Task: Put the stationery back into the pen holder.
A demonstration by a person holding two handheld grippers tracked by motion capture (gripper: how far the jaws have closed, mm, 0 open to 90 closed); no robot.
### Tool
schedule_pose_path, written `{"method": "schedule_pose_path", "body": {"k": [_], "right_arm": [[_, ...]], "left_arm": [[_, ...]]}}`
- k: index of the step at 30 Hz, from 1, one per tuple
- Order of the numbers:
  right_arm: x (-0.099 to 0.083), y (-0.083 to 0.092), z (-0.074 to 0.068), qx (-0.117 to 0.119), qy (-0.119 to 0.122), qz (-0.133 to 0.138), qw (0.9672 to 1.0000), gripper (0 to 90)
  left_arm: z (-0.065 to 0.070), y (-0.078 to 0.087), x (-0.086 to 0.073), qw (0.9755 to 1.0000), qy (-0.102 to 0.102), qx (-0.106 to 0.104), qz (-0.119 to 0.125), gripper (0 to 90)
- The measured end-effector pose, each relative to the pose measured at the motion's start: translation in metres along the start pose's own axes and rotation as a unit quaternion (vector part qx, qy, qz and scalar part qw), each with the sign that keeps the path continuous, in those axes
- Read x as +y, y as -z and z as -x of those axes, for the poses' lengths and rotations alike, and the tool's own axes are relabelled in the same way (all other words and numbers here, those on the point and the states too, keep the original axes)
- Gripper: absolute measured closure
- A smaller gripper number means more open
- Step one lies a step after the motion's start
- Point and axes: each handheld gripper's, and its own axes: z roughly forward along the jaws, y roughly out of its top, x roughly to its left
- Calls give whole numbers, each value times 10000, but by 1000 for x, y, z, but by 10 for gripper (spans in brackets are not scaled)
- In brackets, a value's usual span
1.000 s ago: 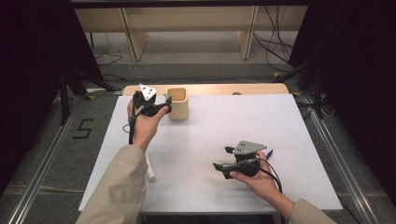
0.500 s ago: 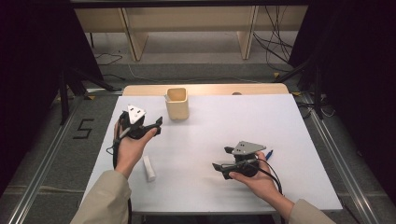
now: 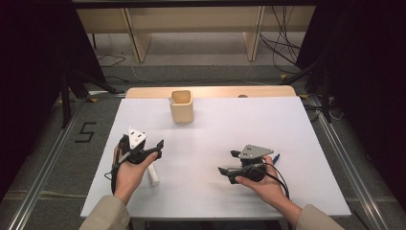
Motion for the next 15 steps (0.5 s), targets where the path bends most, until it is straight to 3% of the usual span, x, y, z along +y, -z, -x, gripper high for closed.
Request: {"method": "schedule_pose_path", "body": {"k": [5,10,15], "right_arm": [[0,0,-1,2,3,-17,10000,214],[1,0,-1,9,-7,-4,10000,215],[1,0,-2,25,17,53,10000,215]], "left_arm": [[6,5,-11,9995,21,42,-300,275],[16,14,-21,9984,176,218,-485,288],[32,24,-32,9963,398,577,-504,290]]}}
